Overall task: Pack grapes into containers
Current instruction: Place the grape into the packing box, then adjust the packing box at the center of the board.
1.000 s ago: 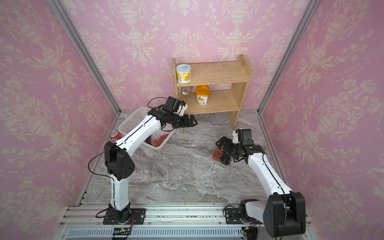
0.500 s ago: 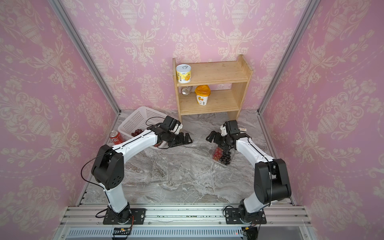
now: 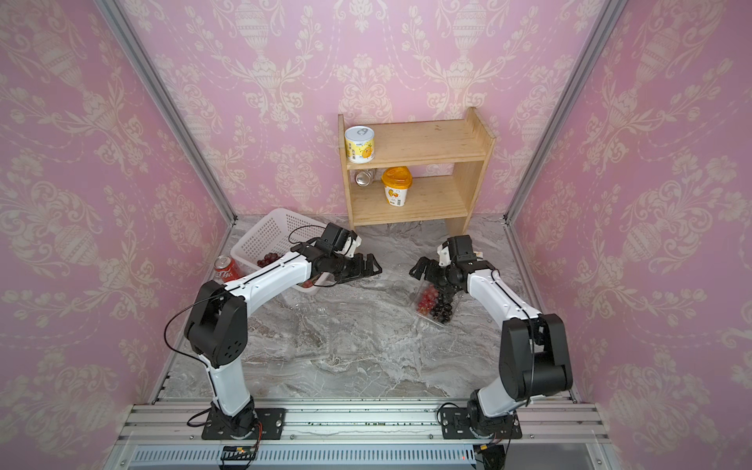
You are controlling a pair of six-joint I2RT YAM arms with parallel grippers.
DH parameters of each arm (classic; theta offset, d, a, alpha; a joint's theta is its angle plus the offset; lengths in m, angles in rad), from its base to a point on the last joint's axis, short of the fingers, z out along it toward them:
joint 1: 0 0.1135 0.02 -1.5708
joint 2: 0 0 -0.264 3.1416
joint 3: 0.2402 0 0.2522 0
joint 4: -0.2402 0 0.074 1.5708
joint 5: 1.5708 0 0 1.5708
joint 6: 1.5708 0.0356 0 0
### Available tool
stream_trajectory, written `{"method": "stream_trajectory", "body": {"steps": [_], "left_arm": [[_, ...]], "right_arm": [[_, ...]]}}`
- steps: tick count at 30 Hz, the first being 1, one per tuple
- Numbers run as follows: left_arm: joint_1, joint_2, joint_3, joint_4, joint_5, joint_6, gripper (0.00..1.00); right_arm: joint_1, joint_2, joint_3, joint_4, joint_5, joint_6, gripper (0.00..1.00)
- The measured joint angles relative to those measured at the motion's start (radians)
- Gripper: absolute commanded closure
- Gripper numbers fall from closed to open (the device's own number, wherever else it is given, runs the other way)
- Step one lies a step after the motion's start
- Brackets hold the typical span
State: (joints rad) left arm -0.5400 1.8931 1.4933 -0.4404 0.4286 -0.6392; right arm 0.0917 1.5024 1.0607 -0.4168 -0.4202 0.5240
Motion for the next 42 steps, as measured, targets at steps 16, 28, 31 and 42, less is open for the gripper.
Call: {"method": "stream_trajectory", "body": {"steps": [16, 28, 31, 42], "left_arm": [[-0.002, 0.084, 0.025, 0.017, 0.039, -0.041, 0.01], [-0.006, 0.032, 0.025, 0.008, 0.038, -0.032, 0.01], [-0.006, 0.013, 0.025, 0.003, 0.038, -0.025, 0.01], [-0.006, 0.005, 0.025, -0.010, 0.038, -0.003, 0.01]], "right_arm": [[-0.208, -0.217, -0.175, -0.195, 0.212, -0.008, 0.20], [-0.205, -0.036, -0.171, -0.165, 0.232, -0.023, 0.44], [-0.184, -0.019, -0.175, -0.153, 0.224, -0.018, 0.55], [-0.012, -0.094, -0.267, -0.125, 0.223, 0.080, 0.70]]}}
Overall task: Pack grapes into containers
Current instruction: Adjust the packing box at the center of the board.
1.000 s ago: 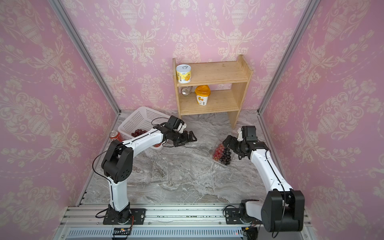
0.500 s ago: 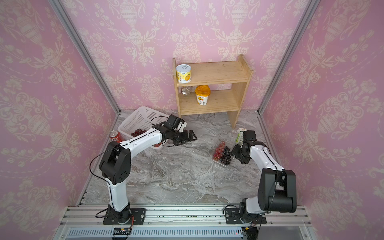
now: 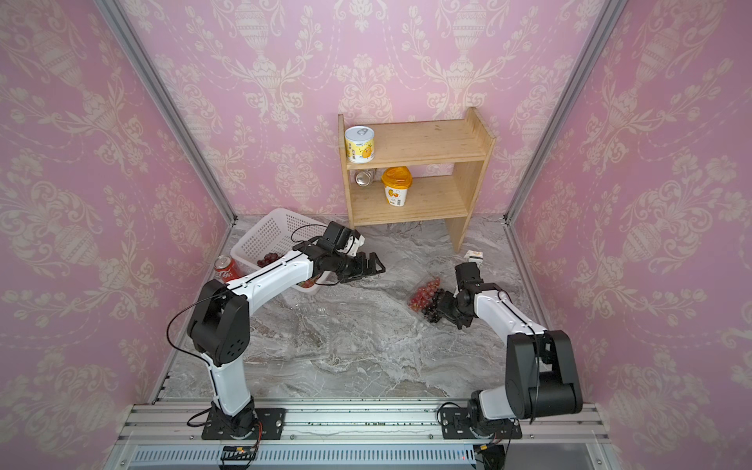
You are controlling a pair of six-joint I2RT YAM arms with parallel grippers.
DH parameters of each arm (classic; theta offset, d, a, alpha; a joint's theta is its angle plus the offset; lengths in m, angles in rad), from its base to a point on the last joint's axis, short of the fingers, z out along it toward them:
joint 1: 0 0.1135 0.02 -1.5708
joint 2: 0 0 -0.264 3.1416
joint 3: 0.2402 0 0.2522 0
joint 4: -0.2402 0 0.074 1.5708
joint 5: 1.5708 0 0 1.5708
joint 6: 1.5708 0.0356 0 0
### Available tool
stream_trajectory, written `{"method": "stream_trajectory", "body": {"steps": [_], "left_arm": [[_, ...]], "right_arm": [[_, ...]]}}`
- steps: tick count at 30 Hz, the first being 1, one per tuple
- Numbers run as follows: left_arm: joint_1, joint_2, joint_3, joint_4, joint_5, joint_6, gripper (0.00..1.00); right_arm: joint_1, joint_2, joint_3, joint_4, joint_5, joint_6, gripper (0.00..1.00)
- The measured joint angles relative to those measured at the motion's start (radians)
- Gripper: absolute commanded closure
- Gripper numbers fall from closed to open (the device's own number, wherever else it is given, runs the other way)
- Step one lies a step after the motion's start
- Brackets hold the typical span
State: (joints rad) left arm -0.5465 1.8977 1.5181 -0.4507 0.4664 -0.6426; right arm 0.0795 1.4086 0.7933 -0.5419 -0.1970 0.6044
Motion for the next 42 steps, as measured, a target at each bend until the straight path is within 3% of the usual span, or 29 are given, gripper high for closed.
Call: {"method": "stream_trajectory", "body": {"steps": [8, 18, 29, 42], "left_arm": [[0.008, 0.000, 0.000, -0.010, 0.000, 0.005, 0.01], [0.007, 0.113, 0.060, -0.011, -0.012, -0.006, 0.02], [-0.027, 0.365, 0.336, -0.031, -0.140, 0.094, 0.04], [-0.060, 0.430, 0.378, 0.005, -0.216, 0.230, 0.04]], "right_arm": [[0.106, -0.101, -0.034, -0.014, 0.020, 0.085, 0.71], [0.054, -0.104, -0.006, -0.086, 0.041, 0.055, 0.46], [-0.100, -0.060, 0.086, -0.107, 0.032, -0.033, 0.43], [-0.099, 0.088, 0.109, -0.051, -0.016, -0.080, 0.50]]}}
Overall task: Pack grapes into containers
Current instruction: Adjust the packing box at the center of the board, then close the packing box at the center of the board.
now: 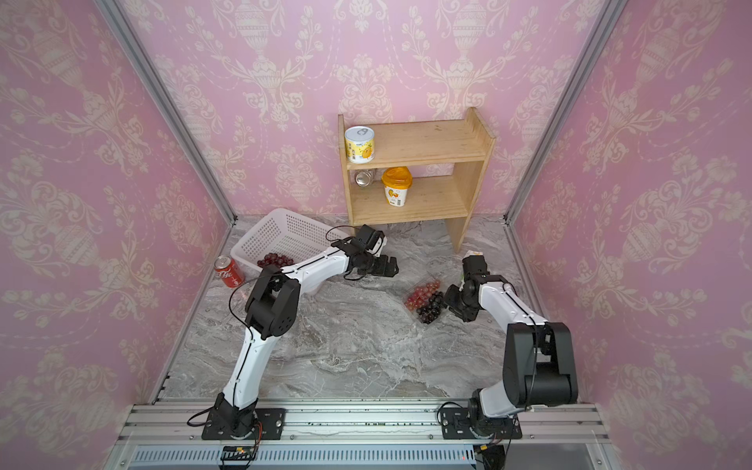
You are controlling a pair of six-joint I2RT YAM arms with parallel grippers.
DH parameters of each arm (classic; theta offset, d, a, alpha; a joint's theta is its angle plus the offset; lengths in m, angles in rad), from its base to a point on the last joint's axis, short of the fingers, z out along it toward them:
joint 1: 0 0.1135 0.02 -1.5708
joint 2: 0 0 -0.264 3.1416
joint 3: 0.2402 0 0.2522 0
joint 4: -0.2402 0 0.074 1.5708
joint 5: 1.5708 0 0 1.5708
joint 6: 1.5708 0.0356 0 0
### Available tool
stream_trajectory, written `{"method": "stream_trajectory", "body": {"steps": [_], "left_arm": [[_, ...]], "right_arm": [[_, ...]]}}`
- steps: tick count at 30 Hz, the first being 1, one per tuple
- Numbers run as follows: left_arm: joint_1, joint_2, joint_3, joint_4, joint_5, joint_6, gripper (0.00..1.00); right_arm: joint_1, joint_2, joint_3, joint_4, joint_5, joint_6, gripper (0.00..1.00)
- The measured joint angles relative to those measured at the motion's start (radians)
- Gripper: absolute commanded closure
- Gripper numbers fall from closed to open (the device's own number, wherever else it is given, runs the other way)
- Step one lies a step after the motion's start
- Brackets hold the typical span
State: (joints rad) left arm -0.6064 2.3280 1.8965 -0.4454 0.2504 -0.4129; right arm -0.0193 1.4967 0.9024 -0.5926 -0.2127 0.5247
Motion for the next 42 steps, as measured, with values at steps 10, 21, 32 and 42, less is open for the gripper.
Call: {"method": "stream_trajectory", "body": {"steps": [10, 21, 32, 42], "left_arm": [[-0.008, 0.084, 0.076, 0.029, 0.001, 0.031, 0.05], [-0.012, 0.096, 0.085, 0.040, 0.105, 0.046, 0.06], [-0.016, 0.092, 0.076, 0.040, 0.159, 0.053, 0.06], [-0.016, 0.009, 0.068, 0.003, 0.160, 0.057, 0.05]], "right_arm": [[0.000, 0.025, 0.011, 0.027, -0.008, -0.005, 0.49], [0.029, 0.055, 0.011, 0.056, -0.007, -0.005, 0.50], [0.035, 0.057, 0.011, 0.049, 0.029, -0.005, 0.50], [0.036, 0.057, 0.012, 0.029, 0.068, -0.009, 0.50]]}}
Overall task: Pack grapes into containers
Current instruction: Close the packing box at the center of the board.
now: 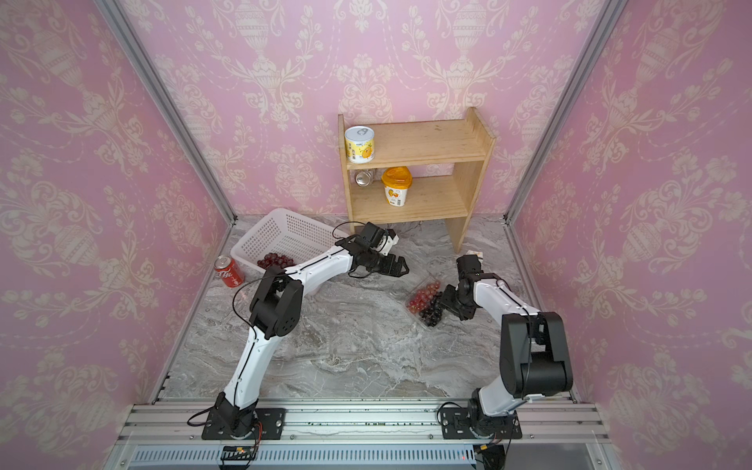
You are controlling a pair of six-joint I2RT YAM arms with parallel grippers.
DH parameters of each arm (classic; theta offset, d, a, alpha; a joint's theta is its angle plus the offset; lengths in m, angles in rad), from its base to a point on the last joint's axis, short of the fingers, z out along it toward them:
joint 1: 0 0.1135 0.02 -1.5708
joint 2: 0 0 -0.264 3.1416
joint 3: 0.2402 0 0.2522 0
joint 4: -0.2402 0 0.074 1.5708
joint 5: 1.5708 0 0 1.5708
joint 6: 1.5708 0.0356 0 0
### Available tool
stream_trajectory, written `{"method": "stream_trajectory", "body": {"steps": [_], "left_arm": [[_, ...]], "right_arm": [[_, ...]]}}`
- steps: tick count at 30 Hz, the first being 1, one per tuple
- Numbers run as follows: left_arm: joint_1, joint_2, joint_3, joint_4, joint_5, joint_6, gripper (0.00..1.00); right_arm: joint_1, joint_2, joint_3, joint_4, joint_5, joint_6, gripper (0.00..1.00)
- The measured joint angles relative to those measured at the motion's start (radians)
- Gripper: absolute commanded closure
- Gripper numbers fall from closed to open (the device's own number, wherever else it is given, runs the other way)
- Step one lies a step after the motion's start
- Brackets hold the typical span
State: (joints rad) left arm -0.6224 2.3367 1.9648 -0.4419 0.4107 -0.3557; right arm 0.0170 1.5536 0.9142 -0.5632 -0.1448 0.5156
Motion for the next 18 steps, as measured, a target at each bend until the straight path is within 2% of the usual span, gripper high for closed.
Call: {"method": "stream_trajectory", "body": {"steps": [11, 18], "left_arm": [[-0.014, -0.092, -0.015, 0.003, 0.015, -0.001, 0.05], [-0.047, -0.200, -0.105, 0.060, 0.031, -0.036, 0.05]], "right_arm": [[0.000, -0.010, 0.000, 0.001, -0.008, 0.001, 0.50], [0.042, -0.019, 0.000, 0.013, -0.035, 0.016, 0.50]]}}
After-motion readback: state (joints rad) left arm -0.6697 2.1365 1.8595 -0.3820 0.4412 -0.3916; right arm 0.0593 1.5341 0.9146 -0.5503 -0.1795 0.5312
